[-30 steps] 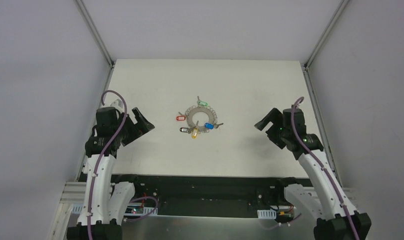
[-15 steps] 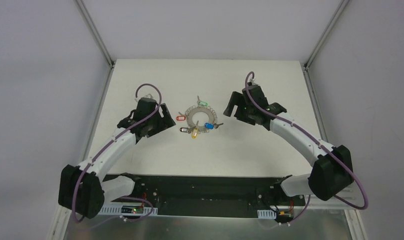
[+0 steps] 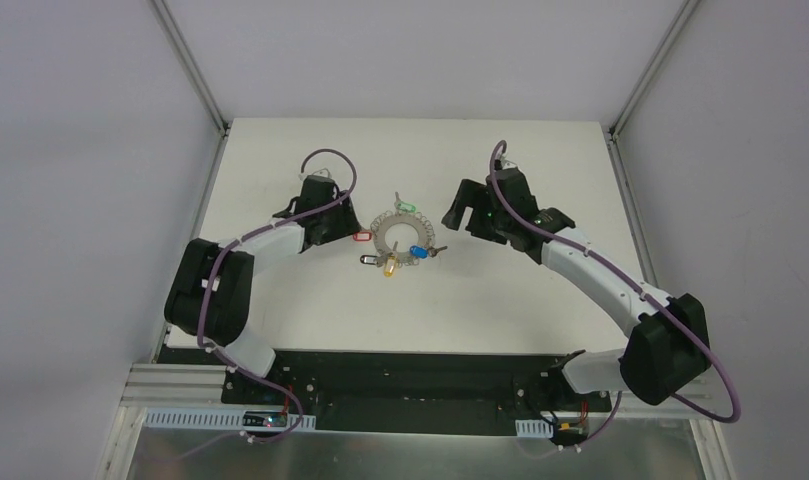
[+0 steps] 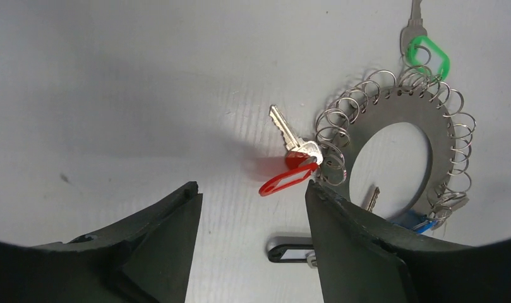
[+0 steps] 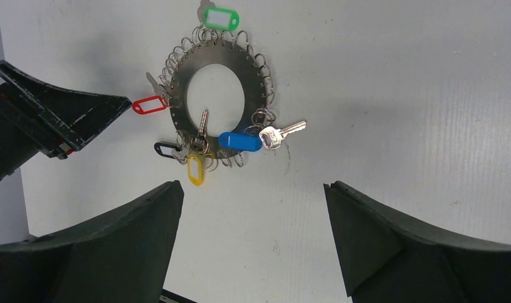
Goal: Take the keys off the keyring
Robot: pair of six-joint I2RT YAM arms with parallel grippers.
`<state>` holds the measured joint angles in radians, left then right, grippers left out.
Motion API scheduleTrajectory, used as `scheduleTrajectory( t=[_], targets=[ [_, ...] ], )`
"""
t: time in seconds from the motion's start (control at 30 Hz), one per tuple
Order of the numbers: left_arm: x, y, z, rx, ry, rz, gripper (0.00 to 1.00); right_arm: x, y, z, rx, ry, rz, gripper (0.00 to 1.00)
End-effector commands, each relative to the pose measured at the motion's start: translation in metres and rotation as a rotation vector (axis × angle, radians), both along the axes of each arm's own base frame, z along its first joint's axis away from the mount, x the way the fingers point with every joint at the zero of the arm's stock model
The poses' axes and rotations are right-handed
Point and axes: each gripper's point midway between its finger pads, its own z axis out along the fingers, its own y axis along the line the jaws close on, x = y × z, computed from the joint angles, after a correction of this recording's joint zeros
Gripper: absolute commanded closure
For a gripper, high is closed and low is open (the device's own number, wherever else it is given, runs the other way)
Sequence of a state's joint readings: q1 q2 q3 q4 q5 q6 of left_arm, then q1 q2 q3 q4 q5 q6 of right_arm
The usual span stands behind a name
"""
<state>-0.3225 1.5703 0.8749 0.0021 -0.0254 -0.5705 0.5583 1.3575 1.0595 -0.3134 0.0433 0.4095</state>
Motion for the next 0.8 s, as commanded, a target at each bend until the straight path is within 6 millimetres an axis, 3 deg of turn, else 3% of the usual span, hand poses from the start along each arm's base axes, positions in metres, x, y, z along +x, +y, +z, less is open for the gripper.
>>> scheduleTrajectory(
  t=[0.0,0.23,0.43,0.7,0.77],
  targets=[
    [0.026,-0.024,0.011,-0.115,-0.079,-0.132,0.37,-0.001,0.004,0.015,0.034,-0.059,0.032,0.08],
    [0.026,-0.047,-0.006,-0.197,-0.011,-0.223,0.42,0.002,0.009,0.021,0.044,-0.070,0.046,0.08],
    [0.022,-0.061,-0.011,-0.260,0.024,-0.285,0.70,-0.002,0.016,0.018,0.064,-0.042,0.076,0.08],
    [0.009,-0.061,-0.019,-0.275,0.061,-0.289,0.69,-0.008,0.016,0.017,0.078,-0.030,0.086,0.07],
    [0.008,-0.060,-0.022,-0.267,0.067,-0.286,0.85,-0.009,0.016,0.016,0.079,-0.026,0.087,0.07]
  ],
)
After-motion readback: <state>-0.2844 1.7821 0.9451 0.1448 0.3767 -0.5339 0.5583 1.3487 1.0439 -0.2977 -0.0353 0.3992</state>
